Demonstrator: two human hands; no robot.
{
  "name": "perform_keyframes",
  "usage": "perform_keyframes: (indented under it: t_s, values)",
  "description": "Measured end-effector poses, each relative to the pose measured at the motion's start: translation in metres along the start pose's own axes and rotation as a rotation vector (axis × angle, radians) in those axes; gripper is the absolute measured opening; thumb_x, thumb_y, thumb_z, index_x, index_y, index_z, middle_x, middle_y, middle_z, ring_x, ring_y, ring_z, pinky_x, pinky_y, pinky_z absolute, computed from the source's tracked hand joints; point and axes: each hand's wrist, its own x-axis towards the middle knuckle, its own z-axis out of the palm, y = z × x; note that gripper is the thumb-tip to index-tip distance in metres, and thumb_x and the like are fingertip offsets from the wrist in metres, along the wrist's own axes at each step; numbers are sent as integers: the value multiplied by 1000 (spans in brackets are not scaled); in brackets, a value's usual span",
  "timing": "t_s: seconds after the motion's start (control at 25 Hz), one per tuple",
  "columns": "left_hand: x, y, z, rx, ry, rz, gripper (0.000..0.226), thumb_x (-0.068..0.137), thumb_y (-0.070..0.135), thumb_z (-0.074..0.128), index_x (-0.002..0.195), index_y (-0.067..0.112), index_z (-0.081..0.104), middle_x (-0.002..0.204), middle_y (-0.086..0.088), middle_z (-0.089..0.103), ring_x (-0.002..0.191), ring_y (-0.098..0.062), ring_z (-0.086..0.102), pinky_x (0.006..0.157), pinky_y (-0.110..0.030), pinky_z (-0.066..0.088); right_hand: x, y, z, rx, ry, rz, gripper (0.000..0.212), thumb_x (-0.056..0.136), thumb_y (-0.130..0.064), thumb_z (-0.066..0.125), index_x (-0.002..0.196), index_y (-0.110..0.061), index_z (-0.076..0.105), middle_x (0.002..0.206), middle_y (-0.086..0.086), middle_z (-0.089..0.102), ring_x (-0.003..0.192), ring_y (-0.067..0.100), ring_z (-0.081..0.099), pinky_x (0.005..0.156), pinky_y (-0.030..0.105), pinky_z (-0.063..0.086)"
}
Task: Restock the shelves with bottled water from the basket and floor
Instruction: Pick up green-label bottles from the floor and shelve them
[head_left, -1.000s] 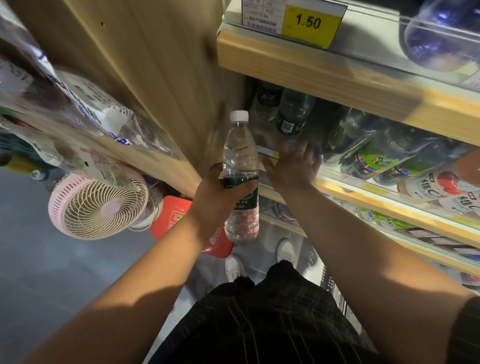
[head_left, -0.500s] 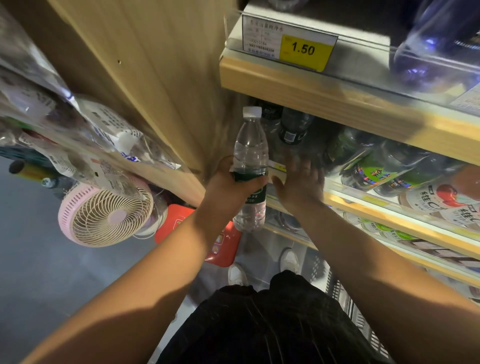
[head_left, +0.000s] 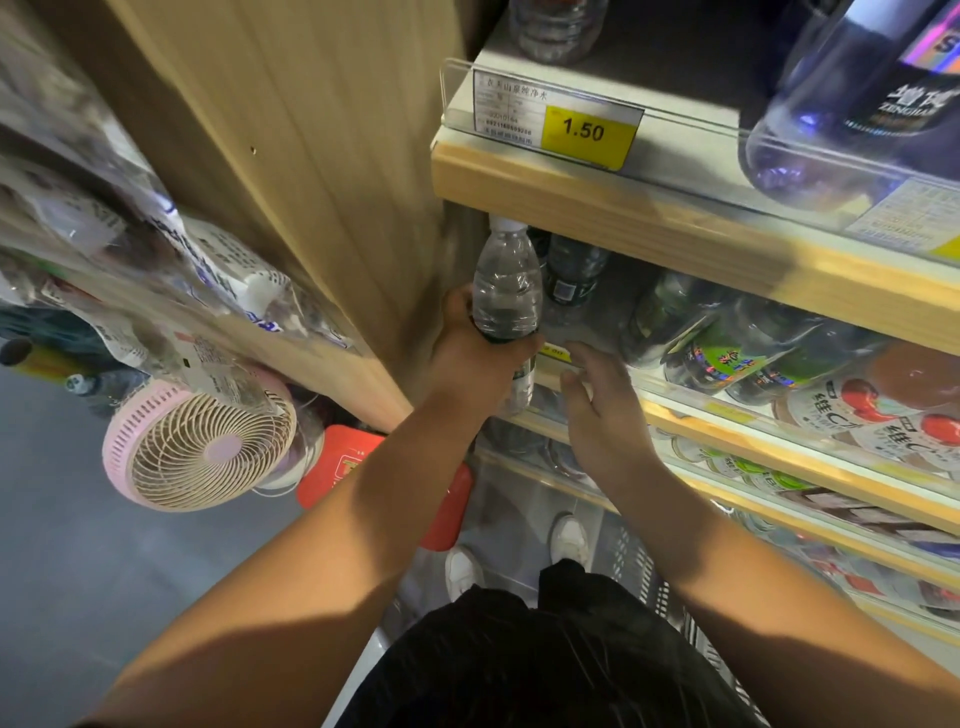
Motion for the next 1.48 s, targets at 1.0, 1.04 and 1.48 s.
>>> perform_keyframes:
  t_s: [1.0, 1.04, 1.48]
  values:
    - [52, 27, 31, -31, 154, 225, 80, 74, 17, 83, 138, 13, 36, 126, -3, 63, 114, -19, 61, 82, -17, 48, 4, 23, -25, -502, -105, -79, 43, 96, -27, 52, 138, -17, 48, 130, 12, 51, 113, 35, 53, 91, 45, 48]
    - [54, 27, 34, -19, 155, 225, 80, 75, 17, 83, 138, 12, 36, 128, -5, 62, 117, -22, 60, 83, -18, 47, 5, 23, -25, -539, -107, -87, 43, 95, -27, 53, 137, -17, 48, 129, 13, 51, 112, 36, 53, 90, 45, 48]
    - [61, -4, 39, 10, 124, 126, 85, 72, 23, 85, 140, 19, 35, 133, -2, 59, 121, -20, 57, 99, -38, 51, 16, 29, -21, -712, -173, -11, 49, 95, -38, 49, 142, -28, 37, 141, 4, 41, 125, 28, 44, 98, 44, 39]
